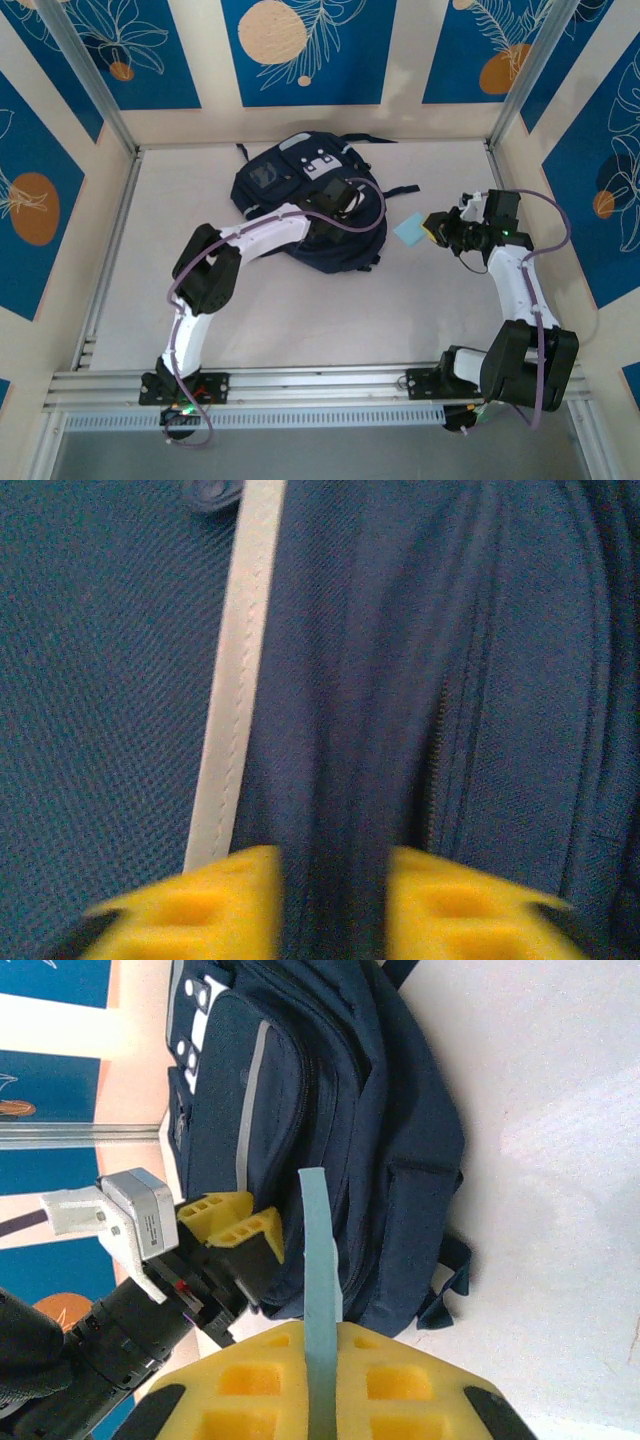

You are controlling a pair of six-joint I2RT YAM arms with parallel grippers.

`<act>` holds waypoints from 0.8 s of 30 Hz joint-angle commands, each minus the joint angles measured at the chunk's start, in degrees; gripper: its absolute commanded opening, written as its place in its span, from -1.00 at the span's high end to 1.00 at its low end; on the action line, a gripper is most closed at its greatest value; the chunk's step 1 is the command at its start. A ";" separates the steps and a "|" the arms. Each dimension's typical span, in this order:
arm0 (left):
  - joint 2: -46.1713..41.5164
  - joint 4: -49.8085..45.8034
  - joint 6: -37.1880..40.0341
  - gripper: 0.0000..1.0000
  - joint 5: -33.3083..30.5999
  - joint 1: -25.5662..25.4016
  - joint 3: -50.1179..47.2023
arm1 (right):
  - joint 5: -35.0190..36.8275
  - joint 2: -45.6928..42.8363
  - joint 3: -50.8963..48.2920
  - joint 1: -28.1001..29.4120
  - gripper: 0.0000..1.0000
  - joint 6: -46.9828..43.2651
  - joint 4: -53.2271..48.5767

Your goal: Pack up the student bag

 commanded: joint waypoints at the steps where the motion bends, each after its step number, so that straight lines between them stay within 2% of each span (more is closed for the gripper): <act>1: 0.22 -0.55 0.65 1.00 -4.29 0.17 2.52 | -2.56 -0.71 -1.17 1.54 1.00 1.67 2.57; 4: -2.04 -1.76 -1.95 1.00 1.93 0.98 2.74 | -2.33 0.22 -1.69 4.43 1.00 3.82 6.09; 8: -6.23 -3.57 -9.66 1.00 14.29 3.91 3.84 | -1.08 3.16 -0.90 10.03 1.00 6.87 11.39; 11: -8.89 -2.82 -13.07 1.00 20.13 5.89 3.84 | -0.98 6.43 0.12 13.70 1.00 9.93 16.88; 16: -10.63 -1.57 -13.86 1.00 22.19 6.38 3.88 | 0.01 12.50 2.53 17.28 1.00 13.89 22.79; 24: -9.91 0.11 -15.25 1.00 24.34 6.54 3.84 | 0.38 24.17 4.13 22.86 1.00 25.32 44.88</act>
